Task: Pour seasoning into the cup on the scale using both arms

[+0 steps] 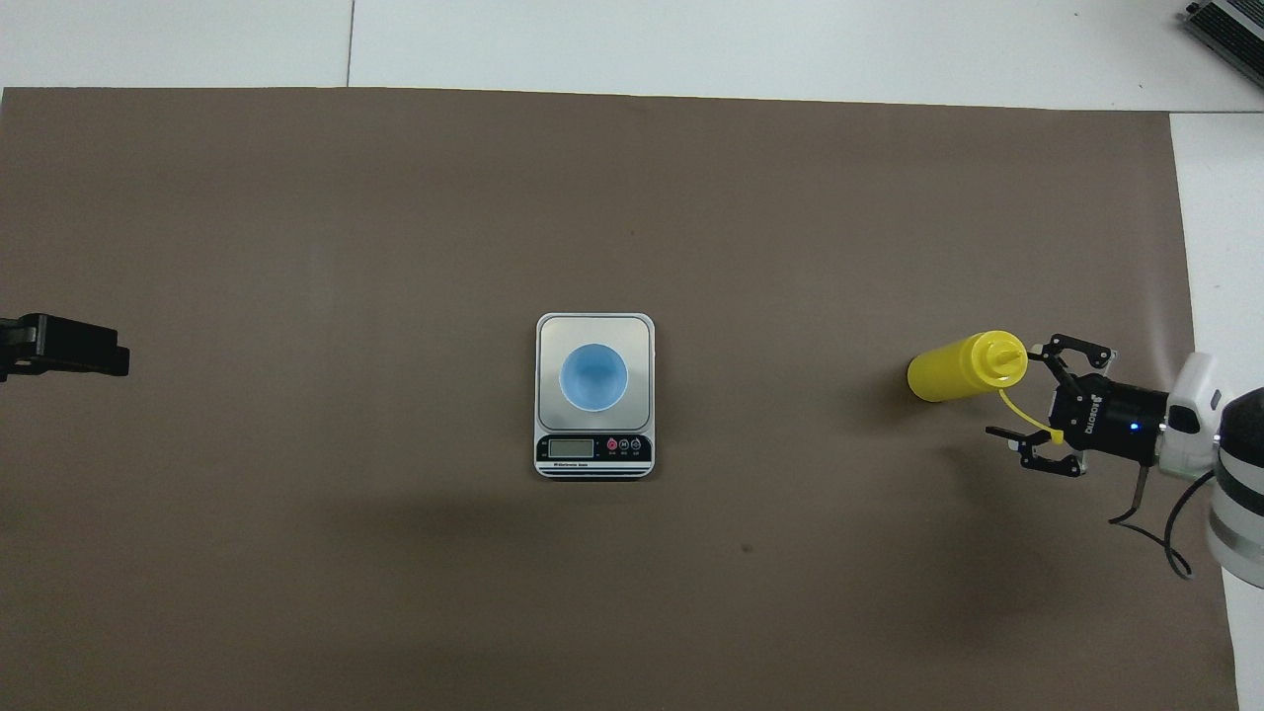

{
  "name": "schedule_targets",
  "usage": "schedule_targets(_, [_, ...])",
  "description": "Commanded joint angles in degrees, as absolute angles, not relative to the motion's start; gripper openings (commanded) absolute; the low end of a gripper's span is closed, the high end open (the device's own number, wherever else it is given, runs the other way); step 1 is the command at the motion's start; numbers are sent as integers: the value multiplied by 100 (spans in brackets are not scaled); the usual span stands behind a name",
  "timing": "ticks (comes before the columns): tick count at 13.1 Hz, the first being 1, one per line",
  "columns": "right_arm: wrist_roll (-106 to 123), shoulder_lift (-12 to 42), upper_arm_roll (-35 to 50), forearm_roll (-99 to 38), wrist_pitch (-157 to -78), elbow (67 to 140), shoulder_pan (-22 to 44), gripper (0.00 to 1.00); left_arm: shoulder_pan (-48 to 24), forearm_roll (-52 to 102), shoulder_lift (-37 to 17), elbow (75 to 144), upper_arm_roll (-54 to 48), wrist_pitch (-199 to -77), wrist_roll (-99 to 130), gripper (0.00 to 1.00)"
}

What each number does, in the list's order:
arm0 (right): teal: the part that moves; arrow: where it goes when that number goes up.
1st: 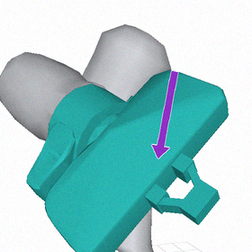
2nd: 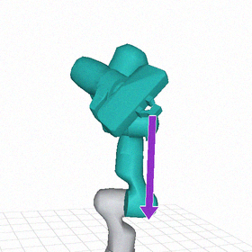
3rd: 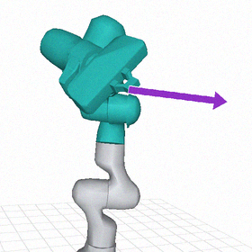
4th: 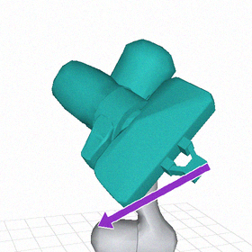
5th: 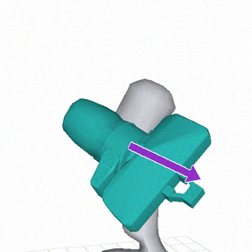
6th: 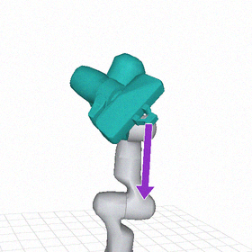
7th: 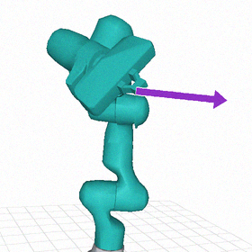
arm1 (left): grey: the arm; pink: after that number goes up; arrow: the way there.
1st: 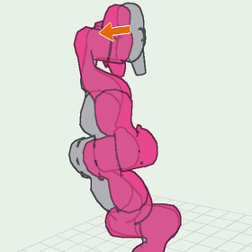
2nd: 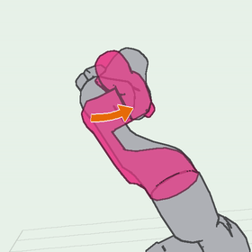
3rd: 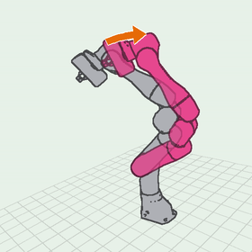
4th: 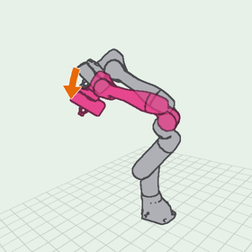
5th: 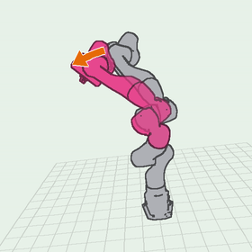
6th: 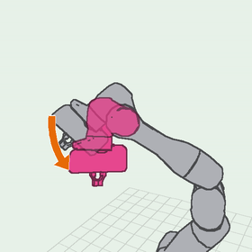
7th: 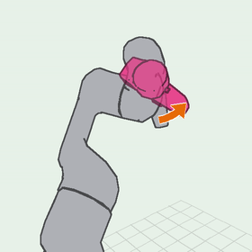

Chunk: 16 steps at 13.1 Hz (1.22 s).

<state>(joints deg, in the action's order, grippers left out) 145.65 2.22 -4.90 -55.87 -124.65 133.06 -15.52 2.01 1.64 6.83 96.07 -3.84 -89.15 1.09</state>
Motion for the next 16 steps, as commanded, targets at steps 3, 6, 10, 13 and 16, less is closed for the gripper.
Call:
schedule_targets(3, [13730,44,-457,-4529,-12340,12789,-1635,100,264,97,853,9782,-431,-8903,158,100])
schedule_targets(6, [13115,-148,-448,-3930,-12331,12543,-1582,100,264,97,853,9774,-431,-8903,167,100])
schedule_targets(10, [11930,-334,-360,-3096,-12130,12016,-1373,100,264,97,853,9782,-431,-8903,158,100])
schedule_targets(13, [10867,-343,-352,-2288,-11796,11358,-1030,100,264,97,853,9782,-431,-8903,167,100])
schedule_targets(16, [9654,-343,-352,-1768,-11506,10847,-731,100,264,97,853,9774,-431,-8903,167,100])
